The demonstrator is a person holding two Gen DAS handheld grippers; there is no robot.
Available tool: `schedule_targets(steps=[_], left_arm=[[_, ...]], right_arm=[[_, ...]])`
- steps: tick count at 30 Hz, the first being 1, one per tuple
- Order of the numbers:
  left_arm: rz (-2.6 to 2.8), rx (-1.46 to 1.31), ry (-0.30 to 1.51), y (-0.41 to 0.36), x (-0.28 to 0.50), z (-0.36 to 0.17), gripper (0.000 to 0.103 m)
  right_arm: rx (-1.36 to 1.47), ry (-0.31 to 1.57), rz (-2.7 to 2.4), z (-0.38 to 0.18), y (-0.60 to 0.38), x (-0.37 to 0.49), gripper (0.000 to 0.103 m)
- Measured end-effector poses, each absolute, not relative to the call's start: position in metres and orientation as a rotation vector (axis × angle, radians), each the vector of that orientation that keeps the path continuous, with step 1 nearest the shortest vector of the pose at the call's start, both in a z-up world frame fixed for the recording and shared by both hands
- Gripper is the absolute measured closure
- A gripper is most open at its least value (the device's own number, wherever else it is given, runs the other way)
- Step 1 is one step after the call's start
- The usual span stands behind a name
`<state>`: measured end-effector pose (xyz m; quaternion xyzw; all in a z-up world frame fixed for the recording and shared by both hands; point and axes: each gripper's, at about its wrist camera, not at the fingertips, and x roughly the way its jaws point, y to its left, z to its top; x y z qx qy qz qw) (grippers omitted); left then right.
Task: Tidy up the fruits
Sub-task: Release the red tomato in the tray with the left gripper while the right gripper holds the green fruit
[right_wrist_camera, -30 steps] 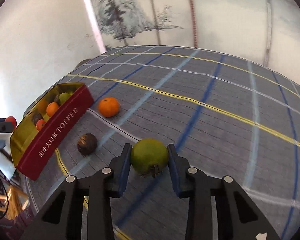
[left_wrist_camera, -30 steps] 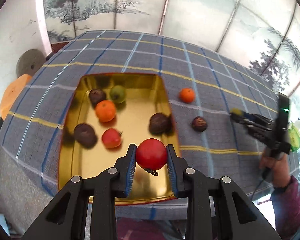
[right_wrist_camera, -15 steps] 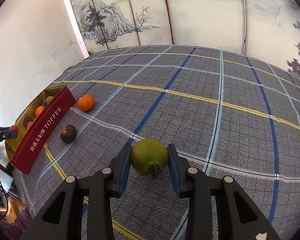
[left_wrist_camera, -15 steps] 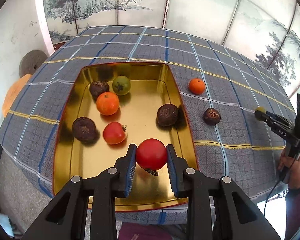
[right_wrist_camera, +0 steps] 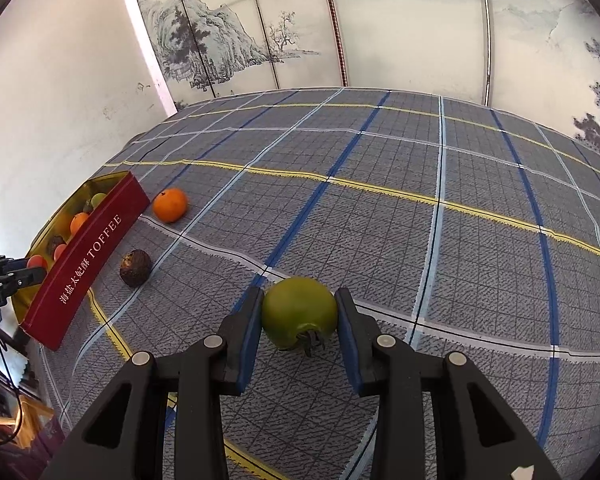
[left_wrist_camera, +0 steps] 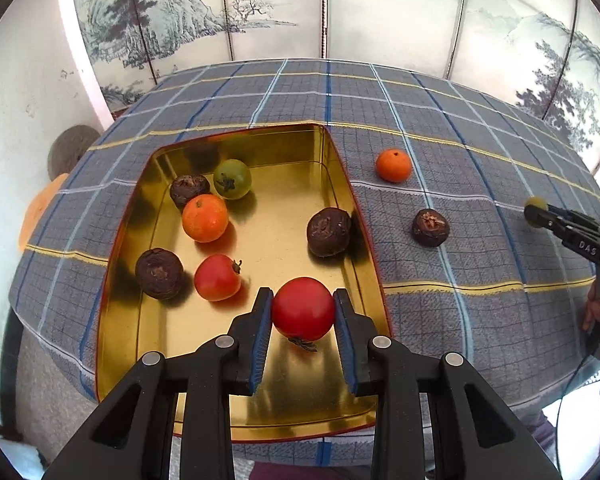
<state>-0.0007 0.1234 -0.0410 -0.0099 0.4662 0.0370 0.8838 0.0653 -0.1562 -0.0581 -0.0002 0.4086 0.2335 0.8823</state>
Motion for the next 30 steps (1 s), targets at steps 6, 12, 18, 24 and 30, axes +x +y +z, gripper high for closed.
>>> schedule_targets(steps=[6,12,18,24,30], left_arm=[[0.099,0.011,0.972,0.123,-0.001,-0.045,0.071],[0.140,0.040,0.982,0.124,0.000,-0.048,0.070],[0.170,0.064,0.961,0.124,-0.005,-0.044,0.049],[0.191,0.097,0.930,0.123,-0.010,-0.040,0.043],[0.201,0.101,0.922,0.125,-0.015,-0.039,0.043]], right_arm=[[0.000,0.853,0.485,-0.059,-0.156,0.065,0.070],[0.000,0.855,0.484,-0.059,-0.157,0.065,0.070],[0.001,0.856,0.481,-0.059,-0.157,0.065,0.070],[0.011,0.863,0.472,-0.061,-0.160,0.062,0.070],[0.037,0.862,0.474,-0.055,-0.163,0.055,0.070]])
